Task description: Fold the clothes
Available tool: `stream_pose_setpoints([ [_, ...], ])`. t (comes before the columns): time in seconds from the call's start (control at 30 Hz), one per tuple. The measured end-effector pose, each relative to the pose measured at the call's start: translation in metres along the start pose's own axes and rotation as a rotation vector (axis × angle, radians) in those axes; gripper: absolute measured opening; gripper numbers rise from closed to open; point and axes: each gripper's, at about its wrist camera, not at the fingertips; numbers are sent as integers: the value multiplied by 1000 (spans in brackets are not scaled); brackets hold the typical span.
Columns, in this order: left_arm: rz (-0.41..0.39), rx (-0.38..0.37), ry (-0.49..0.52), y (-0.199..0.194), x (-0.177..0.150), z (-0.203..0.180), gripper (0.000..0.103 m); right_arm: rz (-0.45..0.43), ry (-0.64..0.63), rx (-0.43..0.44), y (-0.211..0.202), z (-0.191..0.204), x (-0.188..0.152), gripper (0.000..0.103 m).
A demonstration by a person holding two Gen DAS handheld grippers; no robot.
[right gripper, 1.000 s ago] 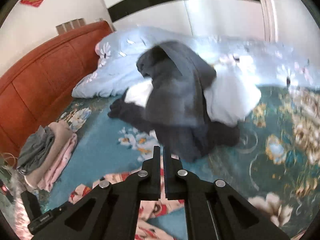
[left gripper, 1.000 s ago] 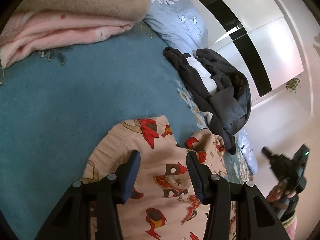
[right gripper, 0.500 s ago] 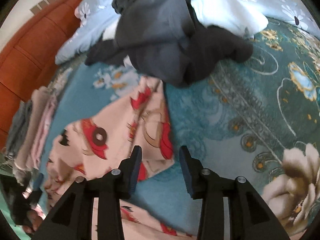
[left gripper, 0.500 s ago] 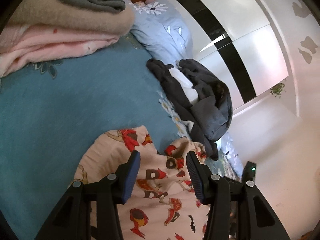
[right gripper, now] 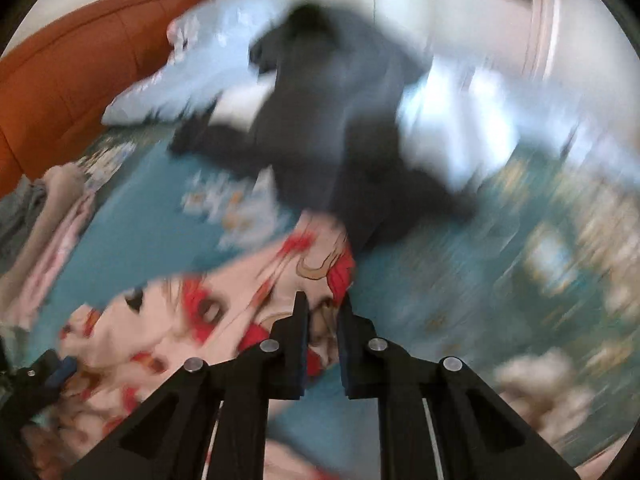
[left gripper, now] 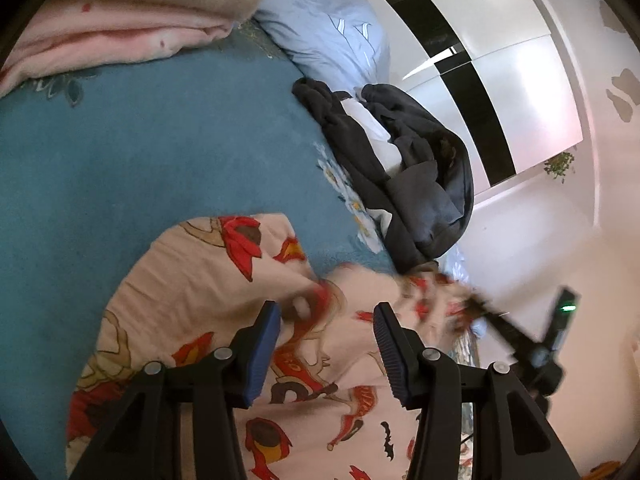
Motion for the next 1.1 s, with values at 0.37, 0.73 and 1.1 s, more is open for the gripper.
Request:
stream_pose_setpoints([
  [0.37, 7, 5, -31, 0, 0, 7, 52, -34, -217, -109, -34, -16, -53, 13],
  [0.73, 13, 43, -15, 3, -1, 6, 52, 151, -137, 128, -41, -49, -114, 27],
  [1.1, 19, 36, -28, 2, -1, 8, 53, 181, 118, 285, -9, -51, -22, 63],
])
Point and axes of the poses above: each gripper's, at about its wrist camera, not at the fingertips, and y roughly the way its jaws point, z to its left, x to its top, and after that the axes turned 6 degrees about z, right-handed
